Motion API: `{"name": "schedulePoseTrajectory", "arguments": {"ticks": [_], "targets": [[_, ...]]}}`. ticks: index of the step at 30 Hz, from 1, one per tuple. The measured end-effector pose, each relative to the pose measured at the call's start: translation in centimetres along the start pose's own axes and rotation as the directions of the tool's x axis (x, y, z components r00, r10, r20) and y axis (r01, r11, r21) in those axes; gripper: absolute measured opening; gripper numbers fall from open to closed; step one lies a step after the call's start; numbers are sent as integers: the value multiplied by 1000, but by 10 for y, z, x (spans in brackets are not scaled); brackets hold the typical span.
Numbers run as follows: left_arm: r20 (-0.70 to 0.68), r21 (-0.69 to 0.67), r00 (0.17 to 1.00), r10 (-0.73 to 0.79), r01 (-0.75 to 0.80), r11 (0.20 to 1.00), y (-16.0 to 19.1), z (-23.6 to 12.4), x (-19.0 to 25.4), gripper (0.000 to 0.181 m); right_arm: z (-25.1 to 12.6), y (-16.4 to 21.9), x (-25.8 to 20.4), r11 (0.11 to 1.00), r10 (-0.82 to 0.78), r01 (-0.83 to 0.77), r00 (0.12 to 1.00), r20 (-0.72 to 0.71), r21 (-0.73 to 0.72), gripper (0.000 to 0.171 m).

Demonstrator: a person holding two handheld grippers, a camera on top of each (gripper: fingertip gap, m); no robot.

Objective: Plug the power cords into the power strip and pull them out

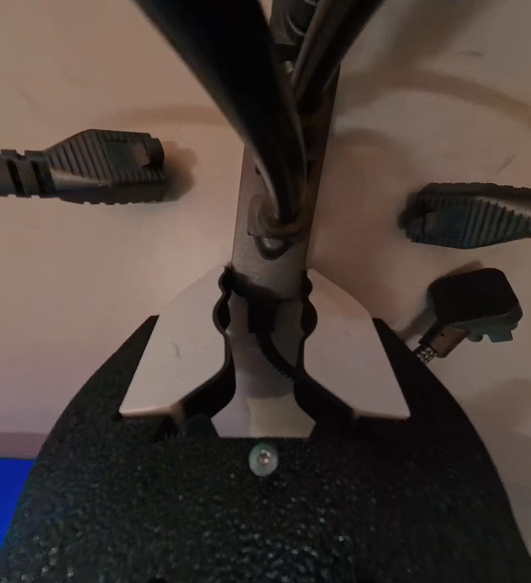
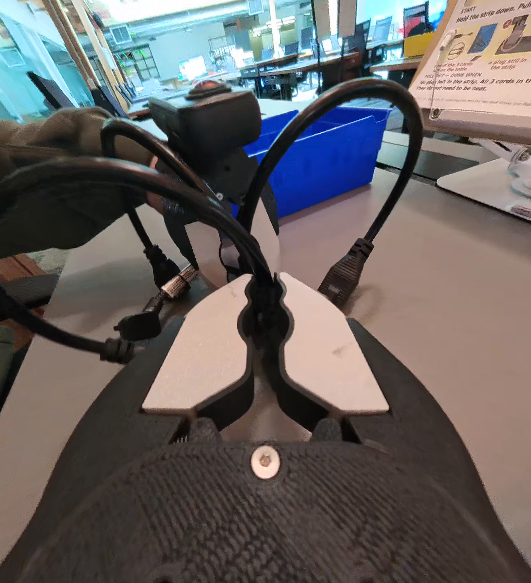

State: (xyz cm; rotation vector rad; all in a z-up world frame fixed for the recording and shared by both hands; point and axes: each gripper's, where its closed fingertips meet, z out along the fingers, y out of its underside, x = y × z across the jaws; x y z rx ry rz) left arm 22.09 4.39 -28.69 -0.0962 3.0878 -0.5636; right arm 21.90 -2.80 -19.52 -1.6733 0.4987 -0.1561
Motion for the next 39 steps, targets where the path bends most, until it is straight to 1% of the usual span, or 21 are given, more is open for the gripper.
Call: {"name": "schedulePoseTrajectory", "arguments": {"ticks": [2, 5, 9, 12, 13, 16, 20, 24, 25, 27, 28, 31, 35, 39], "targets": [[-4, -8, 1000, 12, -12, 1000, 0, 0, 0, 42, -3, 2, -1, 1000, -22, 22, 1000, 20, 16, 10], [-7, -12, 1000, 20, -20, 1000, 0, 0, 0, 42, -3, 6, -2, 995, -101, 101, 994, 42, 20, 13], [-5, -13, 1000, 19, -19, 1000, 0, 0, 0, 42, -3, 7, 0, 985, -173, 173, 983, 56, 10, 11], [-10, -6, 1000, 18, -18, 1000, 0, 0, 0, 42, -4, 7, -1, 988, -156, 156, 984, 83, 13, 12], [-12, -5, 1000, 16, -17, 1000, 0, 0, 0, 42, -3, 6, 0, 988, -157, 157, 985, 75, 13, 10], [-10, 10, 1000, 9, -9, 1000, -1, 0, 1, 42, -2, 7, -1, 982, -189, 189, 980, 58, 11, 14], [-4, 16, 1000, 3, -3, 1000, -1, 0, 1, 42, -1, 6, 2, 981, -196, 195, 980, 34, 17, 9], [0, 13, 1000, -5, 5, 1000, -1, 0, 1, 42, 0, 5, 2, 976, -215, 215, 977, 13, 22, 8], [1, 13, 1000, -6, 6, 1000, -1, 0, 1, 42, 1, 4, 2, 974, -226, 226, 974, 4, 29, 9], [3, 13, 1000, -9, 9, 1000, -1, 0, 1, 42, 2, -8, -1, 961, -244, 245, 969, -22, 125, 11], [3, 9, 1000, -10, 10, 1000, -1, 0, 1, 42, 2, -10, -1, 960, -240, 243, 970, -34, 136, 9], [4, 3, 1000, -15, 15, 1000, -1, 0, 1, 42, 0, -9, 0, 970, -225, 225, 974, -12, 94, 9], [8, 8, 1000, -30, 30, 1000, -4, 1, 1, 42, -1, -10, 2, 960, -239, 244, 970, -47, 135, 9], [7, 17, 999, -34, 34, 999, -4, 1, 1, 42, 1, -8, 2, 962, -240, 244, 970, -46, 121, 10]]}}
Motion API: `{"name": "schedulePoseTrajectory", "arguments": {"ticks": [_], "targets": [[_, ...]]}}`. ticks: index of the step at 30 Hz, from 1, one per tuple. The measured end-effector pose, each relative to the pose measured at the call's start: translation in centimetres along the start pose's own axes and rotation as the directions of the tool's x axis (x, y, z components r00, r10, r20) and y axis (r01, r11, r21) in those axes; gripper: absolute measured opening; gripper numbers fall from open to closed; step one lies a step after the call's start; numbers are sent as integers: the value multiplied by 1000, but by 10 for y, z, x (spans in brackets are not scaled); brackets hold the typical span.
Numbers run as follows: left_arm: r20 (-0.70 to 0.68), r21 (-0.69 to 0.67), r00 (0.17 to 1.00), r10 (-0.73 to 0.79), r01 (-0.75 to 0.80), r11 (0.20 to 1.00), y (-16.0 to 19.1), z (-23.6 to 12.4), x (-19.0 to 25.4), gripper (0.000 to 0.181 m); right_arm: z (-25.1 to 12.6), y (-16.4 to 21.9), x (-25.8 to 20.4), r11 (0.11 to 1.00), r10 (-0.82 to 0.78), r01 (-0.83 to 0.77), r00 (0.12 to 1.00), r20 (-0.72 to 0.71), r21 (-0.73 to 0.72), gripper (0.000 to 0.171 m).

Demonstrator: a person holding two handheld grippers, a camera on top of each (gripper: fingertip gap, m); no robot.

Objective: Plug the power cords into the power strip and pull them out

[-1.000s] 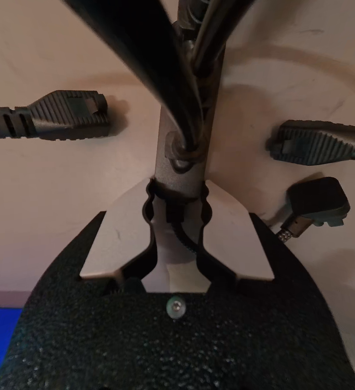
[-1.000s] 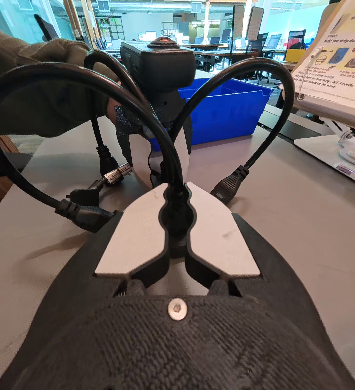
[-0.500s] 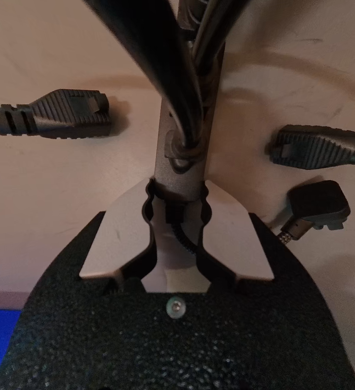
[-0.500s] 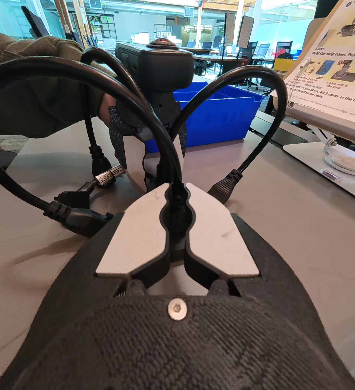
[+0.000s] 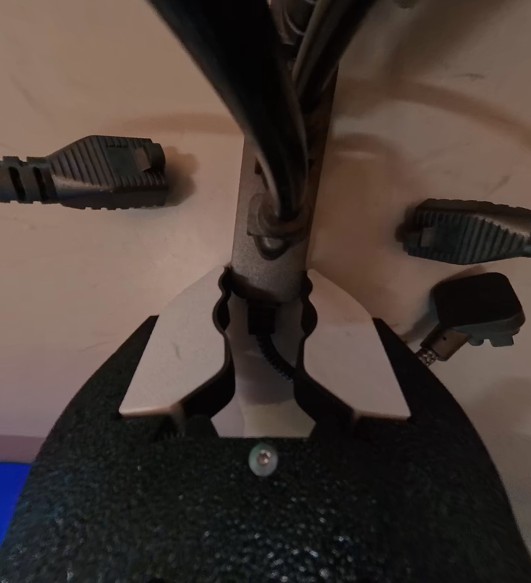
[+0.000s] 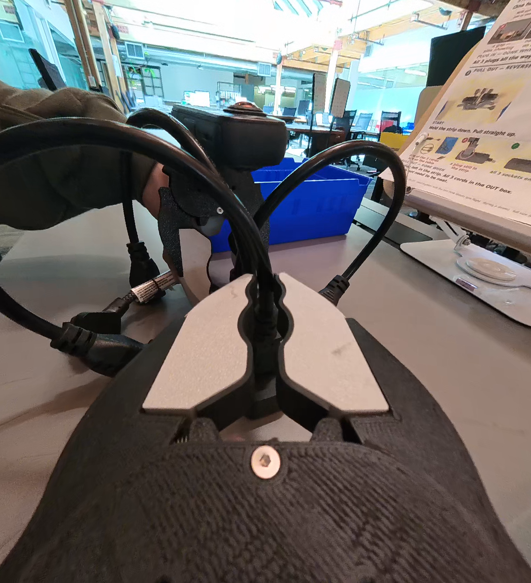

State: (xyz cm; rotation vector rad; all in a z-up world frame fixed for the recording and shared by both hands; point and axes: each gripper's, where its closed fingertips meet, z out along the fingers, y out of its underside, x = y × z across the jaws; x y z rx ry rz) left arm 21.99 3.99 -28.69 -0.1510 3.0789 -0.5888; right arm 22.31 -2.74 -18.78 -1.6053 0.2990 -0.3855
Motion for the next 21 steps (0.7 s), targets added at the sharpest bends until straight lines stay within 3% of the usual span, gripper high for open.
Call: {"name": "schedulePoseTrajectory", "arguments": {"ticks": [5, 14, 21], "targets": [[6, -23, 1000, 9, -9, 1000, 1, 0, 0, 42, 9, 13, -2, 994, -12, 12, 1000, -5, -108, 15], [0, -70, 1000, 19, -19, 997, 1, 0, -1, 42, -10, 16, -8, 991, 67, -54, 992, 103, -125, 24], [-6, -64, 1000, 18, -19, 998, 1, 0, -1, 42, -12, 20, -4, 983, -71, 83, 995, 76, -162, 30]]}}
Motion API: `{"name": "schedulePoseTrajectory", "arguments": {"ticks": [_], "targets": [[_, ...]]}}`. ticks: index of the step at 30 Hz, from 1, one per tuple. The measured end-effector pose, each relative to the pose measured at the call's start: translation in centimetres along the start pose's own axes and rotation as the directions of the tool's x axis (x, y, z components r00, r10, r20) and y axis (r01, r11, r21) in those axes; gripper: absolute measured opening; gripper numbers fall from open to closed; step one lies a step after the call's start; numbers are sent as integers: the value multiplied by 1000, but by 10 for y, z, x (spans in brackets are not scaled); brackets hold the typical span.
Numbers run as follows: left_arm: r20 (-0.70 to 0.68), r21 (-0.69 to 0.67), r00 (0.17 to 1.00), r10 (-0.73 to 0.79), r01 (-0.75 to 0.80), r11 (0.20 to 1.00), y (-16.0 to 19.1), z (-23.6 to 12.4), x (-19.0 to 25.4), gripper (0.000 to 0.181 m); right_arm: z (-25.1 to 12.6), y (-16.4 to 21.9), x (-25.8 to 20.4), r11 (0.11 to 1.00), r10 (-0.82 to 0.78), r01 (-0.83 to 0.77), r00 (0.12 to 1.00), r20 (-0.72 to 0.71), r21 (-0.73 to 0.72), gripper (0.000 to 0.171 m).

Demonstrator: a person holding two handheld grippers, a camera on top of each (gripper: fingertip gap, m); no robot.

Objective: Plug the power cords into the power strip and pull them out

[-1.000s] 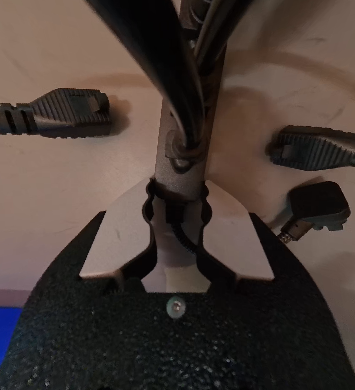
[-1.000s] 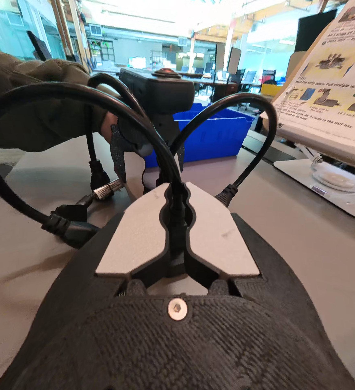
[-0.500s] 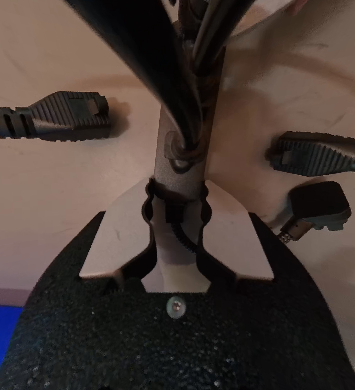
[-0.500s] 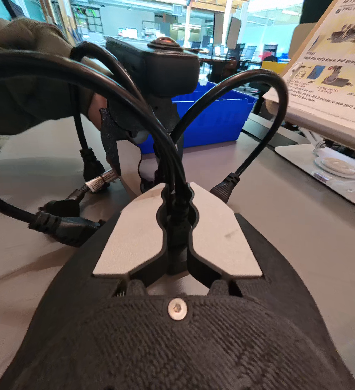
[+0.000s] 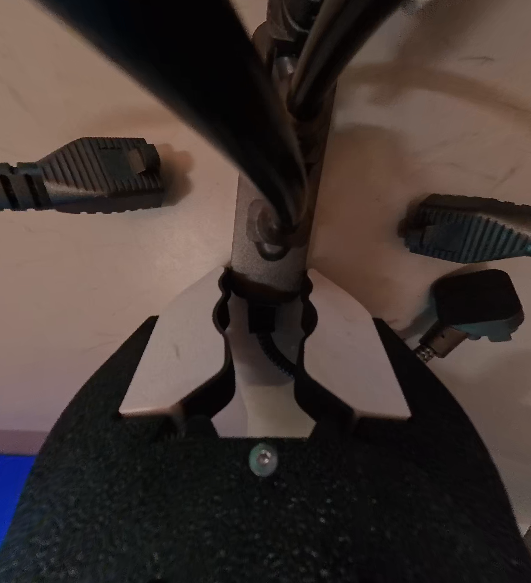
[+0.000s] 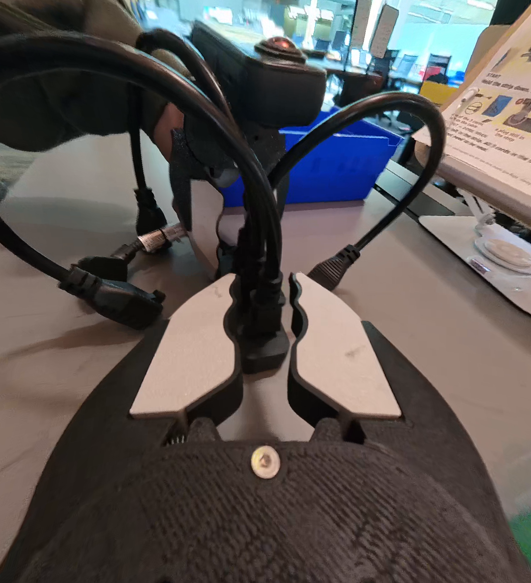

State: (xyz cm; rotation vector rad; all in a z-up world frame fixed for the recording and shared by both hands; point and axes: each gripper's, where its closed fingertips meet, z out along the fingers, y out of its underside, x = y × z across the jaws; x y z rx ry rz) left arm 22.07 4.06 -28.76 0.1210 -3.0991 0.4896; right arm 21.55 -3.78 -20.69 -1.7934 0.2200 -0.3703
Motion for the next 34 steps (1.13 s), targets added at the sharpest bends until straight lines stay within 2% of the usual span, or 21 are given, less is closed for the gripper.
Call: {"name": "schedulePoseTrajectory", "arguments": {"ticks": [2, 5, 8, 10, 16, 20, 23, 34], "targets": [[-1, 1, 1000, 1, -1, 1000, 0, 0, 0, 42, -4, 6, 8, 996, -51, 47, 997, -51, -79, 34], [-2, 4, 1000, 6, -6, 1000, 0, 0, 0, 42, 2, 4, -3, 999, 26, -25, 999, 33, -41, 35], [-9, 13, 1000, 6, -6, 1000, 0, 1, 0, 42, 14, 25, -6, 985, 25, -14, 998, 64, -175, 42], [-9, 21, 1000, 2, -2, 1000, -1, 1, 0, 42, 16, 36, -5, 970, 1, 17, 997, 74, -241, 36], [-9, 30, 1000, 3, -3, 1000, -1, 1, 0, 43, 19, 37, -4, 964, 96, -54, 984, 151, -261, 25], [5, -29, 1000, 11, -11, 1000, 1, 1, 0, 43, 19, 33, -7, 971, 69, -32, 986, 153, -235, 25], [15, -80, 999, 33, -31, 996, 2, -1, 2, 43, 19, 13, -10, 992, 83, -66, 983, 165, -109, 24], [52, -143, 997, 57, -49, 988, 5, -4, 2, 48, 25, -8, -18, 998, 55, -52, 990, 131, -30, 24]]}}
